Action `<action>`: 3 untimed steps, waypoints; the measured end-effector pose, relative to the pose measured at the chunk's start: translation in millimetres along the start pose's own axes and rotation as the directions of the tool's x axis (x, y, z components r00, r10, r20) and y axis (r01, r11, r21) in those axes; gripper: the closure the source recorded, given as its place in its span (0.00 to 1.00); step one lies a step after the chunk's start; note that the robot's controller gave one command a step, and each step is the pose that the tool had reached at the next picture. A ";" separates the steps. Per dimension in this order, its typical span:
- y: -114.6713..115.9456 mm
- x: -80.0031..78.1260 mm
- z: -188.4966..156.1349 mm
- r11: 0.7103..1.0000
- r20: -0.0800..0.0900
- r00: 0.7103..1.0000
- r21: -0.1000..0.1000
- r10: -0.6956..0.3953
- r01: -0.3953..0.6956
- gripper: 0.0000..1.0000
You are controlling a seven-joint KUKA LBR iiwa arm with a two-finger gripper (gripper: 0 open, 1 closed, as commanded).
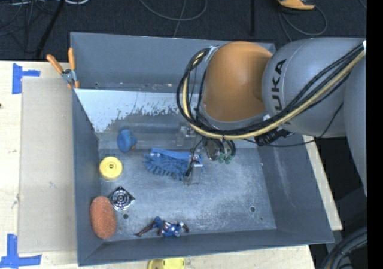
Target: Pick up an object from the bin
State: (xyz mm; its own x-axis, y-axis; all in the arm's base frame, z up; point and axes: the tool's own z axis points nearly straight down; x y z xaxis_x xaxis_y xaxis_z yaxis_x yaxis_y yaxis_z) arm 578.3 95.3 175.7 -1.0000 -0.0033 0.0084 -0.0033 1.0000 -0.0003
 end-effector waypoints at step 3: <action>-16.3 -19.2 99.9 0.998 0.007 0.998 -0.001 0.065 -0.065 1.00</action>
Offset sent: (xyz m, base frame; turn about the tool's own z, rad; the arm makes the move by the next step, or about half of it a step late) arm 0.0119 -0.0221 -0.0826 0.0398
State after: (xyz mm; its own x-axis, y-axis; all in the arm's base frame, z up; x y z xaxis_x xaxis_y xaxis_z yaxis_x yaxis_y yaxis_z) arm 596.6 78.9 75.6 -0.9981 0.0622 0.0011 0.0622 0.9981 0.0003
